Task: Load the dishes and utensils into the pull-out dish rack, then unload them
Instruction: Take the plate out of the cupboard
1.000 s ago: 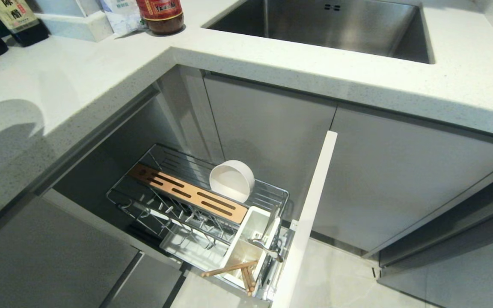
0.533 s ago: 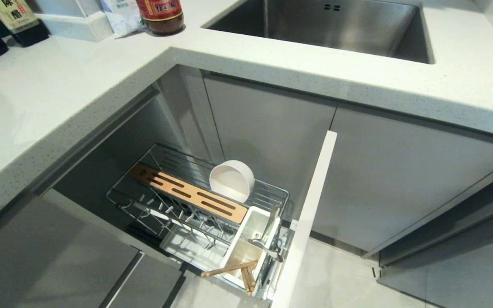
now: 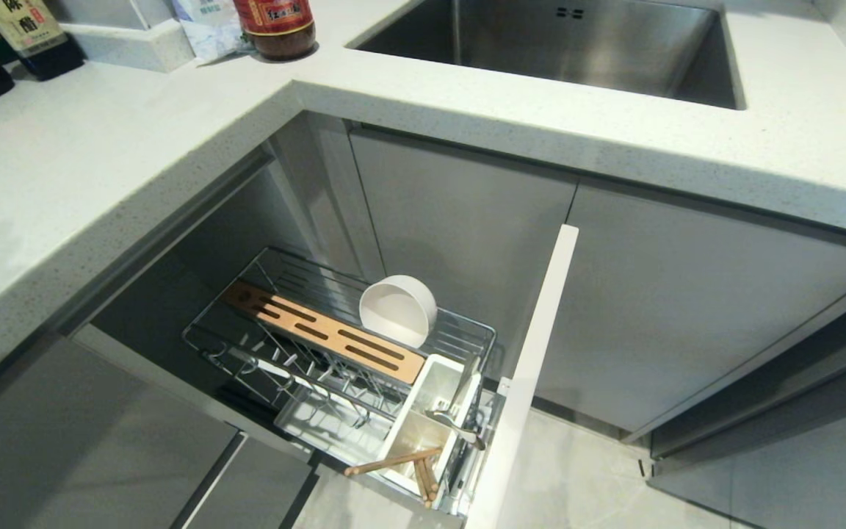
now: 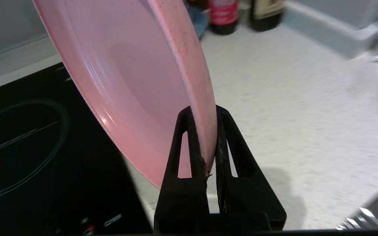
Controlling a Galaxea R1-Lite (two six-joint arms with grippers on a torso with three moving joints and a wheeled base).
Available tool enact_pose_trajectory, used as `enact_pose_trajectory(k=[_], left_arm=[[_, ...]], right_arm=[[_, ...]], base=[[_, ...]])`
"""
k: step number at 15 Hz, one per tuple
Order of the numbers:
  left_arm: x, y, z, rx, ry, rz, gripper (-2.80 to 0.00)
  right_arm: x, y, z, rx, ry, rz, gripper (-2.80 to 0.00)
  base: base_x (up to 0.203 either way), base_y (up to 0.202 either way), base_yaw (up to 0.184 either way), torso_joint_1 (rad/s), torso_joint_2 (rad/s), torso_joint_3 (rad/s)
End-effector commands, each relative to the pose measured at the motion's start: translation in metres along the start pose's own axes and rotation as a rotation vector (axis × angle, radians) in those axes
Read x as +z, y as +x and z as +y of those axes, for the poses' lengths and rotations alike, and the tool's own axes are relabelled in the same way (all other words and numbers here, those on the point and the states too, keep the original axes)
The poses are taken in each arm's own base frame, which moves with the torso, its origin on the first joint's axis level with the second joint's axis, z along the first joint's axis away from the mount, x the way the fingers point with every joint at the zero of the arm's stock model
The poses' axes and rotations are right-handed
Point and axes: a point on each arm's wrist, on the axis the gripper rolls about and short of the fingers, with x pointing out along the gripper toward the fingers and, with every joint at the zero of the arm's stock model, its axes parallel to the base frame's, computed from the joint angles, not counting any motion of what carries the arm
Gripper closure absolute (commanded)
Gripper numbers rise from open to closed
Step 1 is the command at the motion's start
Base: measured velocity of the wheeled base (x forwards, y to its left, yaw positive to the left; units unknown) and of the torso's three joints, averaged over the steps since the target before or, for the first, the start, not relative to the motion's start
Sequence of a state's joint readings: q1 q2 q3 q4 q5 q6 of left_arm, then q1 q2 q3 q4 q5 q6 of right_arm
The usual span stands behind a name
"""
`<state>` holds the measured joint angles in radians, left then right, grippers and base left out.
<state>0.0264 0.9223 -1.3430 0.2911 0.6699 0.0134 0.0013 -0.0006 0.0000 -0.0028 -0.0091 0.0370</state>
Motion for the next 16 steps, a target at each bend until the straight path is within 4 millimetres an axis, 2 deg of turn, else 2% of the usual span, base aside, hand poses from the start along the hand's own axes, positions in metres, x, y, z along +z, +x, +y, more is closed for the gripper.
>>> enact_pose_trajectory(k=[1,4,9,12,16], left_arm=[[-0.007,0.013,-0.010,0.033,0.047,0.058,0.00],[-0.023,0.024,-0.018,0.051,0.165,0.195,0.00],[-0.007,0.033,-0.025,0.068,0.282,0.324,0.00],[-0.007,0.047,-0.035,0.100,0.442,0.397,0.00],[-0.005,0.061,-0.047,0.088,0.556,0.494,0.00]], right_arm=[[0.000,0.000,0.000,0.000,0.000,0.000,0.00],[0.000,0.000,0.000,0.000,0.000,0.000,0.00],[0.000,0.000,0.000,0.000,0.000,0.000,0.00],[0.000,0.000,0.000,0.000,0.000,0.000,0.00],[0.000,0.000,0.000,0.000,0.000,0.000,0.00]], base=[[0.000,0.000,0.000,0.000,0.00,0.000],[0.000,0.000,0.000,0.000,0.00,0.000],[0.000,0.000,0.000,0.000,0.00,0.000],[0.000,0.000,0.000,0.000,0.00,0.000],[0.000,0.000,0.000,0.000,0.00,0.000]])
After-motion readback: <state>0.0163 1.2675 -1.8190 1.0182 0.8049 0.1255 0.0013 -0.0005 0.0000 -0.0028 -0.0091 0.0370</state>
